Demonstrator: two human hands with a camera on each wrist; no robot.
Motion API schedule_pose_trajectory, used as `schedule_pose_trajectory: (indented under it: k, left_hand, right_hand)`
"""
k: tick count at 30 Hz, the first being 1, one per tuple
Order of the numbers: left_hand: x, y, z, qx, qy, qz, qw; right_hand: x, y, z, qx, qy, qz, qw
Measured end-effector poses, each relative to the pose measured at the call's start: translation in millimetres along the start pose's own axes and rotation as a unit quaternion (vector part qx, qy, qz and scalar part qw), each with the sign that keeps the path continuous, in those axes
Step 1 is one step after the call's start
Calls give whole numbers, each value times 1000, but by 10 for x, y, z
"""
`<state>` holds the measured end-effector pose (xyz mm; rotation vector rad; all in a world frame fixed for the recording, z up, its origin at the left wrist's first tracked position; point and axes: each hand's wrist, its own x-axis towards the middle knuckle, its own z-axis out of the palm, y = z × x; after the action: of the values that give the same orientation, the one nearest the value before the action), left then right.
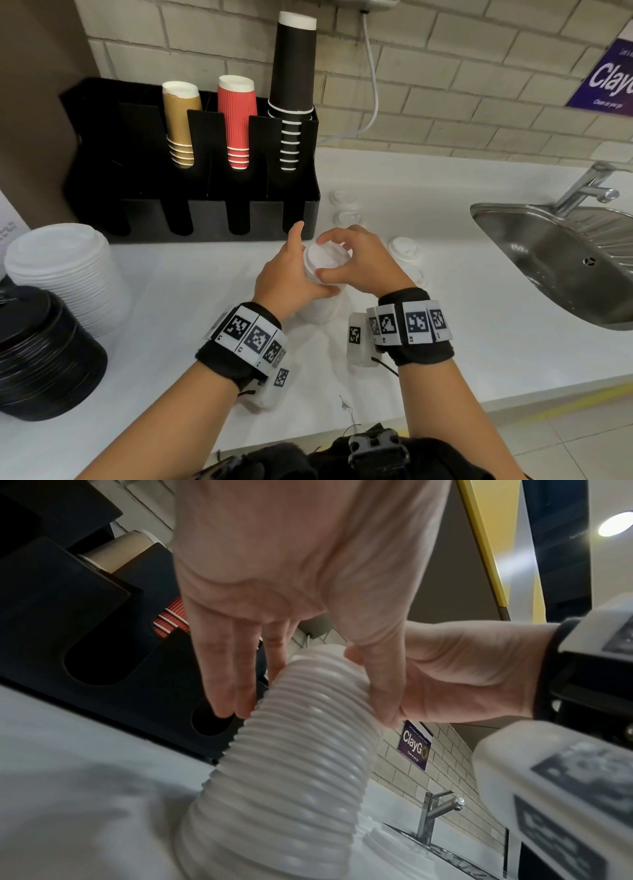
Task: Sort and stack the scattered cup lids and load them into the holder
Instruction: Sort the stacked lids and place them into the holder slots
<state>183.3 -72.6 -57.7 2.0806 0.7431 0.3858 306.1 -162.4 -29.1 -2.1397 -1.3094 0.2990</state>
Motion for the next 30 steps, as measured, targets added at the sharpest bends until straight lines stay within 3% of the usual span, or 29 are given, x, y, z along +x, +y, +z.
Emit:
schedule_pose_trajectory:
  k: [7,11,14,17,20,26,30]
  left_hand:
    - [4,6,-40,9,0,13,1000]
    - [6,13,-56,0,1,26,1000]
    - [14,1,-63,7,0,26,1000]
    - [18,-10,-60,8,-2,19,1000]
    - [22,-6,-54,9,-7,21,1000]
    - [24,1,-55,12,-8,17,1000]
    - [28,-11,-55,7,-5,19,1000]
  right_hand:
    - [19,5,48,-4,-5,6,1000]
    - [-7,120,-52,60,-23,22,998]
    - [16,413,-231,59,4,121,991]
    - [62,773,-369,-92,-91,275,953]
    - [106,962,-388,-195,-133,336,912]
    - [128,1070,-337,-233,-139,329,905]
    - [118,941,-473,-128,-98,278,947]
